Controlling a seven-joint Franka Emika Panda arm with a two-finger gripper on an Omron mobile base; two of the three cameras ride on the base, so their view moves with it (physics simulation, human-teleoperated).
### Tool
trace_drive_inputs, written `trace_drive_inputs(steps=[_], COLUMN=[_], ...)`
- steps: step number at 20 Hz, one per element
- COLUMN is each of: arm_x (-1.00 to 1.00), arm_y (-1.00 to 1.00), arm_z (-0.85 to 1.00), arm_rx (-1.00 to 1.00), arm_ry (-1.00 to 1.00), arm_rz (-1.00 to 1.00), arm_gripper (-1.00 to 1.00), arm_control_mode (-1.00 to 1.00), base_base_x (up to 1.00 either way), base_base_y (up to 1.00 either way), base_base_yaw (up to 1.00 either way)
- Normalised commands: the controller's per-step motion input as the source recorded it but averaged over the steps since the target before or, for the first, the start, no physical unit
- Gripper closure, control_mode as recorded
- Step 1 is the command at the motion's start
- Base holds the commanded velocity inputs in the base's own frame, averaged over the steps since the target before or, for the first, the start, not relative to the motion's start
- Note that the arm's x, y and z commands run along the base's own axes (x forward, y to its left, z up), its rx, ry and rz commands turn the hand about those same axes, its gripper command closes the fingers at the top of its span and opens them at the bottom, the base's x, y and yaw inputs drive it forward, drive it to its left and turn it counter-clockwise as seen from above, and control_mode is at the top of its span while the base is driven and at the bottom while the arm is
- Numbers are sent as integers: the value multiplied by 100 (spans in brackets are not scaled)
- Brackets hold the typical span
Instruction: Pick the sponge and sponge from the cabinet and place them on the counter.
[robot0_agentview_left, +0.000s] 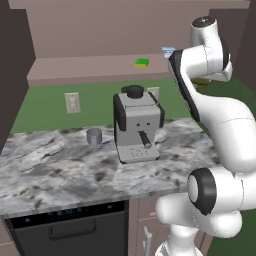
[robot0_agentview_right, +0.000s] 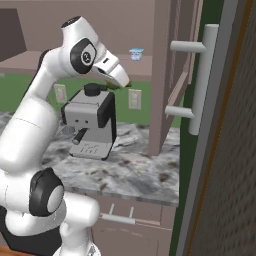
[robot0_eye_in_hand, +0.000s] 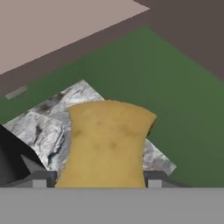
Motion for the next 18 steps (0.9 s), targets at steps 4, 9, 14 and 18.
trace_drive_inputs(steps=[4,9,14,18], arm_x=[-67,-63,-60,-53], arm_y=[14,13,14,15], arm_z=[0,-3,-9,-17], arm_rx=[-1,-1,-2,-2], arm_ry=[0,0,0,2], arm_rz=[0,0,0,0], arm_gripper=[100,100,100,100], arm_control_mode=[-100,-100,-100,-100], base_base_x=[0,0,0,0], base_base_y=[0,0,0,0], base_base_yaw=[0,0,0,0])
